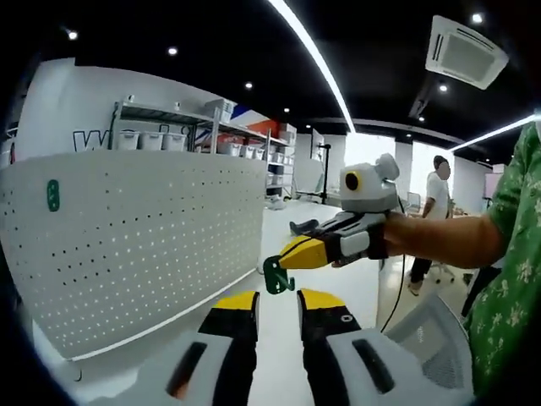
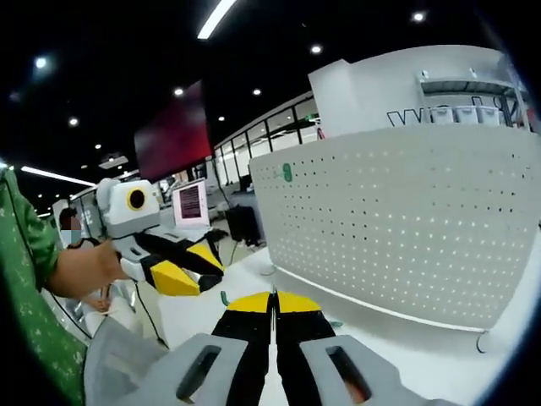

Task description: Insert the hook assembly into the mounting plate slot until the hook locks in place.

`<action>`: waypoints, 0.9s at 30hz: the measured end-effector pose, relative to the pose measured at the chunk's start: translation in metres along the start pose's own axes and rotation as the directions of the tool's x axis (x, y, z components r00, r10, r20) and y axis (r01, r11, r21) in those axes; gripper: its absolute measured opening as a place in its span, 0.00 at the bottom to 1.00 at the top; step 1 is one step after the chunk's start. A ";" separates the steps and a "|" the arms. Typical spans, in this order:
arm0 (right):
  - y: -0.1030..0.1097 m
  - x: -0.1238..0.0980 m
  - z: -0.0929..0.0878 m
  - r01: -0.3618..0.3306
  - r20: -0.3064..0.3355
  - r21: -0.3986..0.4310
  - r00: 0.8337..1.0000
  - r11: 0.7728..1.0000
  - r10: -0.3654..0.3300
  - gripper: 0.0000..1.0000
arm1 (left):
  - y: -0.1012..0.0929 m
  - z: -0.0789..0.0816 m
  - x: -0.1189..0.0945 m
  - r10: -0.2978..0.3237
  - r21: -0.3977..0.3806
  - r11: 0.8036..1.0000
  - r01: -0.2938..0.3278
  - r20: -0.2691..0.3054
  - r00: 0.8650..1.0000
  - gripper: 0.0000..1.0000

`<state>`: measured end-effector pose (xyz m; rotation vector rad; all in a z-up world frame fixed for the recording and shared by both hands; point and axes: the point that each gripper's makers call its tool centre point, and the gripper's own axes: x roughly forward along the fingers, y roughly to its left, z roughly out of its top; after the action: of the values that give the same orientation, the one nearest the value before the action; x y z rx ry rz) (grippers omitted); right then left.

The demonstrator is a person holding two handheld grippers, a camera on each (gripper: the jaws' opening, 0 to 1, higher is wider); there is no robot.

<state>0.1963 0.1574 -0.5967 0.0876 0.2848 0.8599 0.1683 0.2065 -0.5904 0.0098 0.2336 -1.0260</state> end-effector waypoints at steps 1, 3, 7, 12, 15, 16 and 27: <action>-0.001 0.001 0.001 0.006 0.003 0.002 1.000 1.000 -0.006 0.00 | 0.000 0.000 0.000 0.008 -0.003 1.000 -0.008 0.001 1.000 0.19; 0.000 0.002 0.003 0.012 0.017 0.011 1.000 1.000 -0.013 0.00 | 0.003 0.001 0.001 0.035 0.004 0.999 -0.035 0.009 0.999 0.20; 0.000 0.005 0.007 0.035 0.033 0.012 0.999 0.999 -0.036 0.00 | 0.007 0.002 0.003 0.081 -0.008 0.997 -0.081 0.026 0.996 0.21; 0.002 0.008 0.011 0.048 0.055 0.016 0.997 0.999 -0.049 0.00 | 0.008 0.005 0.007 0.127 -0.005 0.992 -0.127 0.041 0.991 0.21; 0.002 0.009 0.012 0.053 0.060 0.015 0.997 0.998 -0.054 0.00 | 0.009 0.006 0.008 0.142 -0.003 0.990 -0.142 0.047 0.989 0.21; 0.002 0.009 0.012 0.054 0.064 0.018 0.996 0.998 -0.055 0.00 | 0.009 0.007 0.008 0.146 -0.001 0.989 -0.146 0.050 0.988 0.21; 0.007 0.012 0.017 0.060 0.090 0.026 0.994 0.998 -0.062 0.00 | 0.014 0.009 0.013 0.188 -0.002 0.982 -0.189 0.055 0.981 0.20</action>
<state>0.2036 0.1715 -0.5818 0.1389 0.2115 0.7897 0.1888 0.2017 -0.5858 0.0062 0.1775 -0.8366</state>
